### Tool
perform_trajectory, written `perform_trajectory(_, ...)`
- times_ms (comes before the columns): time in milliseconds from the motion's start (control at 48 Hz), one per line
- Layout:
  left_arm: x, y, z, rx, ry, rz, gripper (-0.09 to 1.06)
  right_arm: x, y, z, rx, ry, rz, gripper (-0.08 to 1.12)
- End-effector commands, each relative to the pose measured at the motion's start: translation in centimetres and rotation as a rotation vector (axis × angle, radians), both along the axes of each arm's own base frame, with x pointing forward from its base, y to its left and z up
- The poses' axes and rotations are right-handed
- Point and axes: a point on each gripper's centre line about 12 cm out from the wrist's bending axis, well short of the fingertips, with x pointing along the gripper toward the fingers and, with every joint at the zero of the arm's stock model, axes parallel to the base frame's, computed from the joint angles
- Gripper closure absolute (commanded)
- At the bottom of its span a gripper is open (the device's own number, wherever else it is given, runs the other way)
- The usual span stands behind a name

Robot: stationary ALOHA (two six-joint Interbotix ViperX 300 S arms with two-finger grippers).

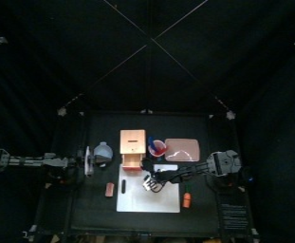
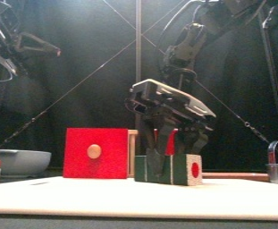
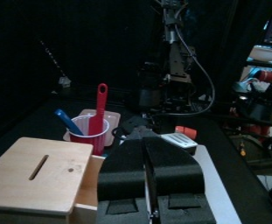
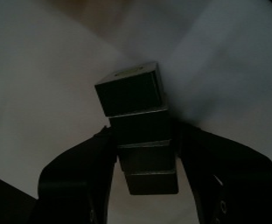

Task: Place sushi on board then cut the sushi with the knife then place the pieces on the plate
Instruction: Pick knife at handle with right hand

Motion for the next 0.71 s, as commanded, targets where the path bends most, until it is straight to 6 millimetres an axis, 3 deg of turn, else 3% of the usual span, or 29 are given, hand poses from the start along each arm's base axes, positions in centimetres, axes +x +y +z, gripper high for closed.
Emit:
perform_trajectory(21, 0.1, 0.2, 0.4, -0.023, -0.014, 0.012, 0.88, 0.7, 0.7, 1.3, 0.048, -0.045, -0.131, 0.21)
perform_trajectory(167, 0.1, 0.3, 0.3, -0.041, -0.012, 0.022, 0.88, 1.0, 1.5, 1.0, 0.081, -0.052, -0.282, 0.21)
perform_trajectory(396, 0.2, 0.5, 0.7, -0.043, -0.023, 0.029, 0.88, 1.9, 1.8, 2.4, -0.068, -0.082, -0.168, 0.20)
perform_trajectory(562, 0.5, 0.3, 1.8, -0.040, -0.051, 0.019, 0.88, 0.8, 1.8, 3.4, -0.119, -0.023, -0.164, 0.20)
perform_trajectory(708, 0.5, 0.4, 2.3, -0.041, -0.063, 0.022, 0.88, 0.6, 2.6, 5.4, -0.094, -0.042, -0.190, 0.20)
